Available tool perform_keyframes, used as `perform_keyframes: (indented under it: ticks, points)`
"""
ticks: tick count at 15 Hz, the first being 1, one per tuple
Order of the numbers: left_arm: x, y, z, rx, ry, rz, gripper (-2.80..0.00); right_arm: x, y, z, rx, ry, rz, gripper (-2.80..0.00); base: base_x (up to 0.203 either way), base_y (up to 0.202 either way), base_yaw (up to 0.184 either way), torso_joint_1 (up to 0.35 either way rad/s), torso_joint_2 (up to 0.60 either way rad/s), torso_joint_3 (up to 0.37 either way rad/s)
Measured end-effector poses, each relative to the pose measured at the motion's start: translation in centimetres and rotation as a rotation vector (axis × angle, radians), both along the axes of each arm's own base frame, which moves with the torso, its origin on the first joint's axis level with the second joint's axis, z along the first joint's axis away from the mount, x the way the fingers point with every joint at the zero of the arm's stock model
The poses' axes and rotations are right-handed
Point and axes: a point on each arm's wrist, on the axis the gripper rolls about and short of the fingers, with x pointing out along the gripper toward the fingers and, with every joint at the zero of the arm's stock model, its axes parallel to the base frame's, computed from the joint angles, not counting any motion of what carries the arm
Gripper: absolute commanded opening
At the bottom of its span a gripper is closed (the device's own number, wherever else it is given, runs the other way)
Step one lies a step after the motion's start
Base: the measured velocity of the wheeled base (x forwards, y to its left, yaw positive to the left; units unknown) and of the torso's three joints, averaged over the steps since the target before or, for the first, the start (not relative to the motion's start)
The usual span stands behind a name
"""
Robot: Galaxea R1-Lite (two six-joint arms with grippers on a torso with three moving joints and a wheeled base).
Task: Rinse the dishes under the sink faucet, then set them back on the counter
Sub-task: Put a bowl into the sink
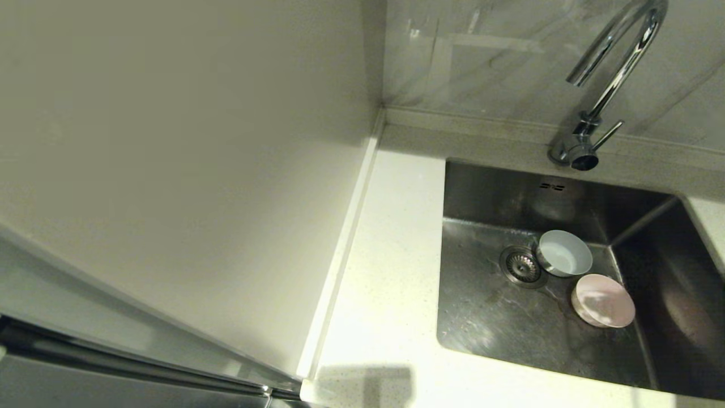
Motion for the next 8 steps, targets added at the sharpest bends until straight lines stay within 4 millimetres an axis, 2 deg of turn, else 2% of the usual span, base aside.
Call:
perform_keyframes:
  ticks: [2, 4, 6, 8]
  points:
    - [0.0, 0.0, 0.0, 0.001, 0.000, 0.000, -2.80, 1.4, 3.2, 0.1, -0.008, -0.012, 0.156, -2.80, 0.000, 0.000, 0.000, 0.000, 0.00, 0.000]
    - [0.0, 0.0, 0.0, 0.000, 0.000, 0.000, -2.80, 2.6, 5.9, -0.7, -0.020, -0.018, 0.261, -2.80, 0.000, 0.000, 0.000, 0.000, 0.00, 0.000]
    - [0.0, 0.0, 0.0, 0.000, 0.000, 0.000, -2.80, 4.1, 7.4, -2.6, -0.045, -0.029, 0.291, -2.80, 0.000, 0.000, 0.000, 0.000, 0.00, 0.000]
    - [0.0, 0.0, 0.0, 0.000, 0.000, 0.000, -2.80, 5.3, 8.1, -5.1, -0.070, -0.051, 0.305, -2.80, 0.000, 0.000, 0.000, 0.000, 0.00, 0.000]
